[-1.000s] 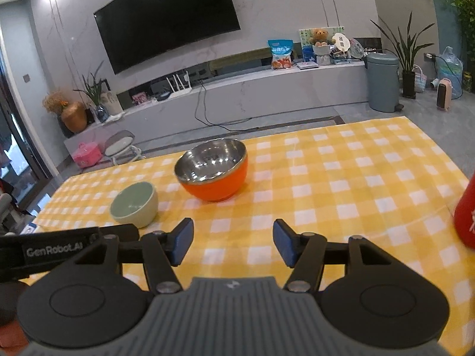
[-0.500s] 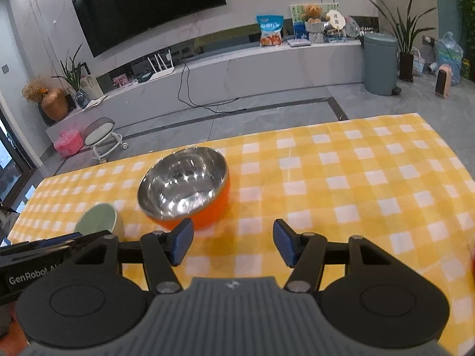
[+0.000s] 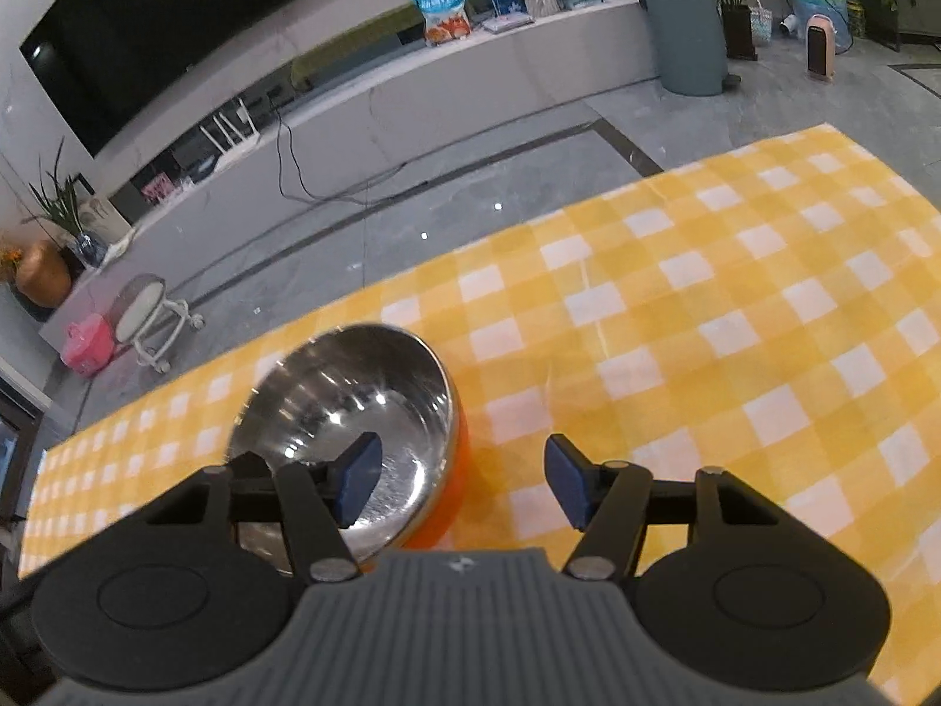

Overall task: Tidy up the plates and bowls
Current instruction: 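Move both grippers to the orange steel bowl and close them on its rim, then carry the orange bowl with both grippers and lower it into the blue bowl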

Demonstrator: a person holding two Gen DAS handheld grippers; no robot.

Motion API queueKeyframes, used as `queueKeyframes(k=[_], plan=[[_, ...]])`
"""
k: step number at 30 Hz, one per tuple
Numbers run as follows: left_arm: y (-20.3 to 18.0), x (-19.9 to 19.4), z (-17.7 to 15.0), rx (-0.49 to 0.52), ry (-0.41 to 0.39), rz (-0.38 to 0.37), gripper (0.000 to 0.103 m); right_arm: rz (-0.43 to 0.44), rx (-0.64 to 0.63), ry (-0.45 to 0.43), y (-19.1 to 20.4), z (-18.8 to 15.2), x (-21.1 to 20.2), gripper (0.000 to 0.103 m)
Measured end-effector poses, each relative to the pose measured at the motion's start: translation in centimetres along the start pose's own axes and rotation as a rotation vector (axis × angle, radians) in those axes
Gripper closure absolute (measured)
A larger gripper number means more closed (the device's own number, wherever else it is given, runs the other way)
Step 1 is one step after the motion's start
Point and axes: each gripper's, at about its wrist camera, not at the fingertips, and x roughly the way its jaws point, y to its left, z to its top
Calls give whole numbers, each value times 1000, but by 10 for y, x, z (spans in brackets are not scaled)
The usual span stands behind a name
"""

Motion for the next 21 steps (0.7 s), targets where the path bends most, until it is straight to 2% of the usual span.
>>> queueKeyframes(k=[3, 5, 7, 9, 13, 21], plan=[[-1, 6, -1, -5, 19, 16, 62, 14, 14, 36, -5, -5, 11, 57], [-2, 8, -2, -7, 28, 1, 78, 47, 44, 42, -11, -8, 14, 59], [-4, 7, -4, 1, 30, -20, 88, 62, 44, 38, -10, -8, 16, 67], [-8, 4, -5, 11, 22, -7, 90, 86, 43, 40, -9, -8, 16, 83], [-9, -3, -5, -7, 24, -2, 93, 63, 52, 55, -6, -9, 12, 87], [-15, -35, -11, 12, 43, 15, 95, 79, 65, 70, -13, -20, -14, 91]])
